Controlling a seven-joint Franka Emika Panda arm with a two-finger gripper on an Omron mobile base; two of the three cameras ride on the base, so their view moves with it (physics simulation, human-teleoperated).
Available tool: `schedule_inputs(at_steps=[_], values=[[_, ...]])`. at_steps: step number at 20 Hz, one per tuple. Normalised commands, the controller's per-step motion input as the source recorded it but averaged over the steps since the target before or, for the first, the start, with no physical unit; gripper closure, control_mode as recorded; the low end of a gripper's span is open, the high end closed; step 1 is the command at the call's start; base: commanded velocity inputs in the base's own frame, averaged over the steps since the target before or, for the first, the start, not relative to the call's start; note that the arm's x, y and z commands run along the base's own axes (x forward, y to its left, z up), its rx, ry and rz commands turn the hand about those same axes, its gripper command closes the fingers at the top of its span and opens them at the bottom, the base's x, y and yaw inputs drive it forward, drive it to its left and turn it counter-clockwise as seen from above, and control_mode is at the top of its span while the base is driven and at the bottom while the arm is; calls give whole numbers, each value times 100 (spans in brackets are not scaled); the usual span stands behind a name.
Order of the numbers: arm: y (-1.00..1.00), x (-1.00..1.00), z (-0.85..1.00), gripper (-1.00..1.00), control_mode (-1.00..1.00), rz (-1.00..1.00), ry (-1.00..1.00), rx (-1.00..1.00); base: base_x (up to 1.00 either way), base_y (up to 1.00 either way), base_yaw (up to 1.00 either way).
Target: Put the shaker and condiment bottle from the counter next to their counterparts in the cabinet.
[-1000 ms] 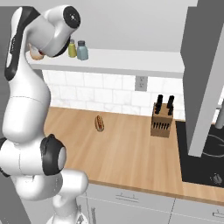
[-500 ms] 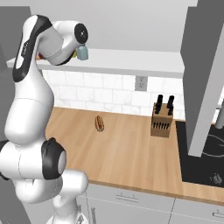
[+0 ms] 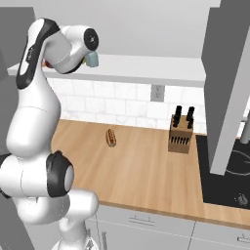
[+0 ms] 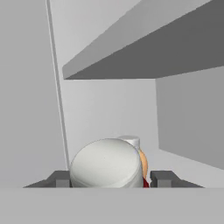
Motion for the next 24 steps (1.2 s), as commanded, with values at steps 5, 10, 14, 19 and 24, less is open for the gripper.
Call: schedule_inputs(at_steps=[5,10,14,19,24], values=[[0,29,-5,100,-100,1,2,0,0,0,0],[0,29,0,100,-100,0,0,0,0,0,0],[0,27,0,100,-100,0,0,-12,0,0,0],[0,23,0,100,-100,0,1,-6,0,0,0],[0,36,0,100,-100,0,0,-1,0,0,0]])
